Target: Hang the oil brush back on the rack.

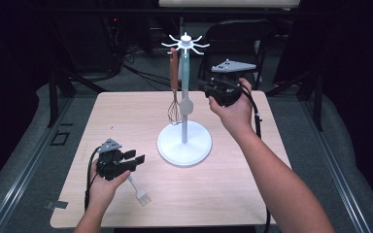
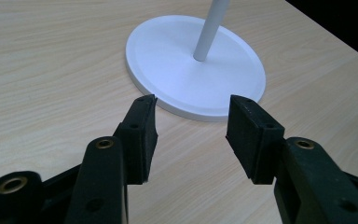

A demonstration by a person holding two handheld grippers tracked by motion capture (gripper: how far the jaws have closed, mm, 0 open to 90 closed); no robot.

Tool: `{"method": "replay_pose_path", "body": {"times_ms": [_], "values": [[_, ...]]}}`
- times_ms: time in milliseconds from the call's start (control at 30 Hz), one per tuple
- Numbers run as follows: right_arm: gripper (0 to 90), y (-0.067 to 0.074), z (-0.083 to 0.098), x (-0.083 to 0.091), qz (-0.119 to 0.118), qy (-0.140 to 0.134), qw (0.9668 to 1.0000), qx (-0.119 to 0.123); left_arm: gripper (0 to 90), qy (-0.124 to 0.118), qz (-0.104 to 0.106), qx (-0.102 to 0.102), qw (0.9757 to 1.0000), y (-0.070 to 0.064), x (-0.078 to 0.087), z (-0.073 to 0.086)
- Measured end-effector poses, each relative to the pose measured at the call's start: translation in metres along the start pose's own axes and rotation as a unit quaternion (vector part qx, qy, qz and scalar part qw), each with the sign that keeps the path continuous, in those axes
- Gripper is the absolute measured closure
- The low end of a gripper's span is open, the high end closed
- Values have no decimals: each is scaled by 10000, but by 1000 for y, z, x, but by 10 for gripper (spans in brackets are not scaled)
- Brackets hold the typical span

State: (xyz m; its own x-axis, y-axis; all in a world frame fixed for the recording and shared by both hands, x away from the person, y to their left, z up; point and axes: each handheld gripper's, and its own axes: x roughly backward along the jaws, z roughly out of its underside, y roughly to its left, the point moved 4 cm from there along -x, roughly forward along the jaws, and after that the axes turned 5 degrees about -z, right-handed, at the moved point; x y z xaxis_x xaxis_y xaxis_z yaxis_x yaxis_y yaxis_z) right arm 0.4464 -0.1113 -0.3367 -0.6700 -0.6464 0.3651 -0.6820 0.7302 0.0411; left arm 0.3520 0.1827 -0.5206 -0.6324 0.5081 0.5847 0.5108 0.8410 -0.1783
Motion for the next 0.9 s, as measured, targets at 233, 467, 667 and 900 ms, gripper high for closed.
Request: {"method": "replay_pose_path", "body": {"times_ms": [233,467,667,900], "values": [[900,-1,-32,14,163,-489,9987,51,523,-10,-10,19,10000,1,0,0],[900,-5,-55,28,342,-819,9960,76,524,-24,-3,25,10000,1,0,0],[900,-2,-63,34,341,-927,9950,146,525,-38,-21,9,10000,1,1,-1],[900,7,-64,36,312,-936,9947,292,527,-24,-18,-2,10000,1,1,-1]]}}
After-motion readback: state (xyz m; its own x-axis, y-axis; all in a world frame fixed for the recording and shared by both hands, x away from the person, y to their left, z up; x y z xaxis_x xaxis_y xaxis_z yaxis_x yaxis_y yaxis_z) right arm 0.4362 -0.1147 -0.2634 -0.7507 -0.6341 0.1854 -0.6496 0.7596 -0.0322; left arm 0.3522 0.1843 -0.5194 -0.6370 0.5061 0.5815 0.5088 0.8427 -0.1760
